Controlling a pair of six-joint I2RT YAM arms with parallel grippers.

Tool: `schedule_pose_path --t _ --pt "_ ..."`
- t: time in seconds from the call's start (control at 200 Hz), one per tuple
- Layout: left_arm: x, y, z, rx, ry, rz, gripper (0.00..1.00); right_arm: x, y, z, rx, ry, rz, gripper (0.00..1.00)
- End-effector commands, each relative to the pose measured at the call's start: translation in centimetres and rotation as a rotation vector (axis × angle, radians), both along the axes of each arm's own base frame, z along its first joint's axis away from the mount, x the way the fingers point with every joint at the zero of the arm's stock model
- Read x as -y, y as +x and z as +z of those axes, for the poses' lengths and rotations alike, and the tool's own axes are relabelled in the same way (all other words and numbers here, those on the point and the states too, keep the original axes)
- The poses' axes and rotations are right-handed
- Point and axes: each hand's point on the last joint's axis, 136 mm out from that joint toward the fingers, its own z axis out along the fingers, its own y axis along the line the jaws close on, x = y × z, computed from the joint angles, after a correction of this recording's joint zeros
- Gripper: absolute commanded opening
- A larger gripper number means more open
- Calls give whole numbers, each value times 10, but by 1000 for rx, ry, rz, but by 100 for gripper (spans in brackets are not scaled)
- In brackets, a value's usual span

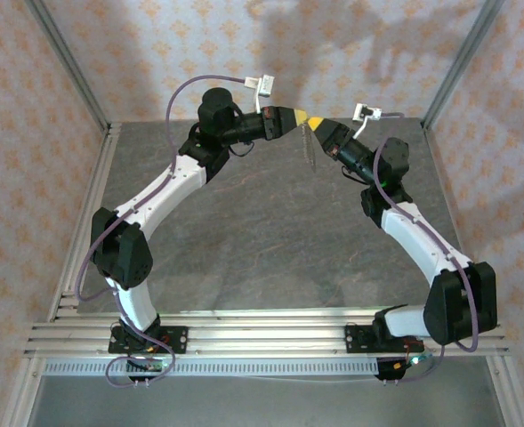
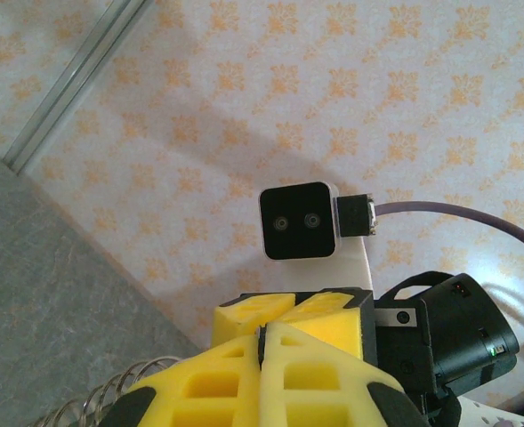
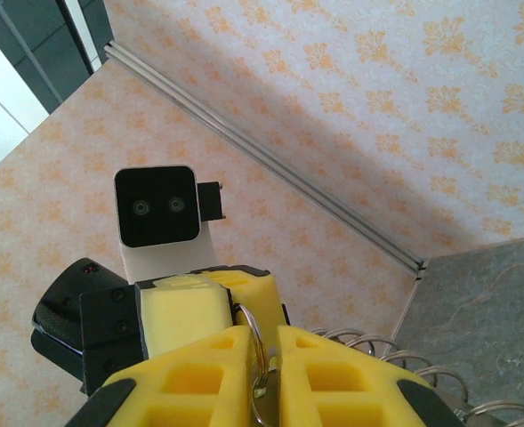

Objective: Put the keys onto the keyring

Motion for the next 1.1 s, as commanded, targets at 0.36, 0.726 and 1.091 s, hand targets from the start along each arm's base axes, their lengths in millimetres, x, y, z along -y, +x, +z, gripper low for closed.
schedule_pose_path --t 0.36,0.726,1.091 --pt "3 -16 38 100 -44 -37 0 -8 -2 27 73 2 44 0" --pt "1 -11 30 74 12 -10 19 -12 1 21 69 -97 46 0" --pt "-34 13 34 91 83 37 46 -4 12 15 51 -224 102 0"
